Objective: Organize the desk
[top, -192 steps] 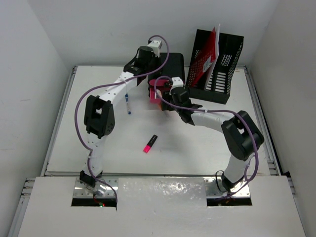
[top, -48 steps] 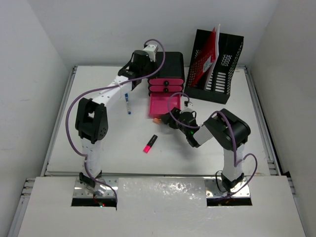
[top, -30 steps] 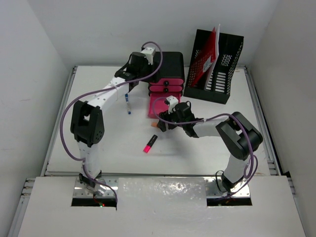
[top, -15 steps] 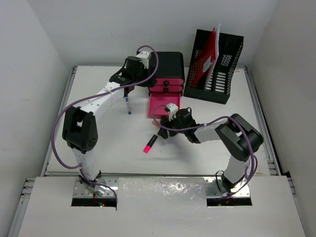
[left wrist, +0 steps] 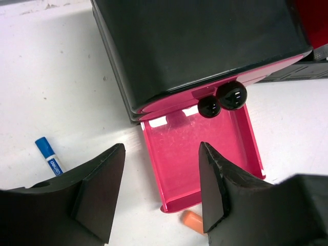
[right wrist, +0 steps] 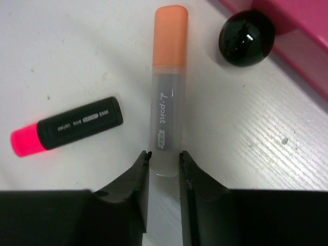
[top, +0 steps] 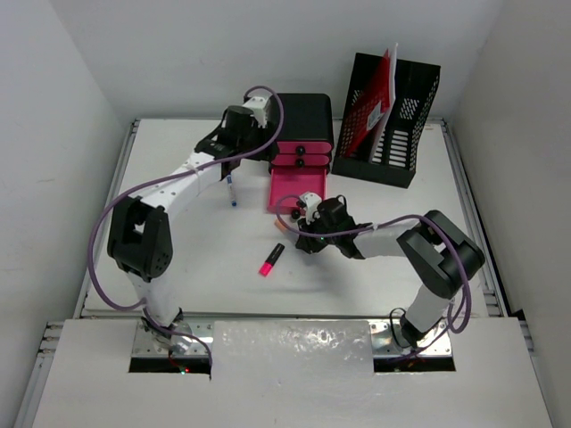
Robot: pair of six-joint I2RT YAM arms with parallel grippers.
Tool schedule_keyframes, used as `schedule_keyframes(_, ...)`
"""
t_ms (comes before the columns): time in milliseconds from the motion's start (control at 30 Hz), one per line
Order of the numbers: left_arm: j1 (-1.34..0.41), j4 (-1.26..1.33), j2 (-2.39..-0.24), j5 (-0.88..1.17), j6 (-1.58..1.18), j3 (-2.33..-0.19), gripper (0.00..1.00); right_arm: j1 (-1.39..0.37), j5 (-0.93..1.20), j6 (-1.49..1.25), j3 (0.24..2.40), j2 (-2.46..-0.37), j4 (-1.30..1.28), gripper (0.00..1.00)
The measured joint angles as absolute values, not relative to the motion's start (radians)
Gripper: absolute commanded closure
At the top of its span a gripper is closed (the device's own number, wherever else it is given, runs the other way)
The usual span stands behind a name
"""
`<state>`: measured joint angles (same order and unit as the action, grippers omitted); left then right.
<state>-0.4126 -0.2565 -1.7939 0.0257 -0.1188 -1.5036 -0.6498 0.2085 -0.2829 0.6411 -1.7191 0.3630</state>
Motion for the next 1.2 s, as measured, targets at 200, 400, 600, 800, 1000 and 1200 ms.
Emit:
schedule_keyframes(200,-0.413,-0.25,-1.782,0.026,-0.121,-1.499,0.63,-0.664,0.182,-0.249,0.648,-1.678,0.276,1.0)
schedule_keyframes(400,-0.413,-0.257,-1.763,0.01,-0.117,-1.491,0.42,-0.671,0.154,-0.223,0.68,-1.59,0.125,1.0)
schedule_keyframes(600,-0.413,-0.285,-1.719,-0.035,-0.113,-1.49,0.31,-0.674,0.105,-0.199,0.799,-1.445,-0.07,1.0)
schedule_keyframes(800,-0.412,-0.293,-1.661,-0.064,-0.117,-1.479,0.31,-0.677,0.072,-0.174,0.96,-1.434,-0.085,0.59)
schedule_keyframes(1000,-0.412,-0.305,-1.61,-0.07,-0.132,-1.409,0.28,-0.677,0.095,-0.176,0.984,-1.583,-0.084,0.5)
schedule_keyframes(1200,-0.412,-0.327,-1.575,-0.053,-0.156,-1.328,0.28,-0.677,0.116,-0.194,0.877,-1.662,-0.077,0.5)
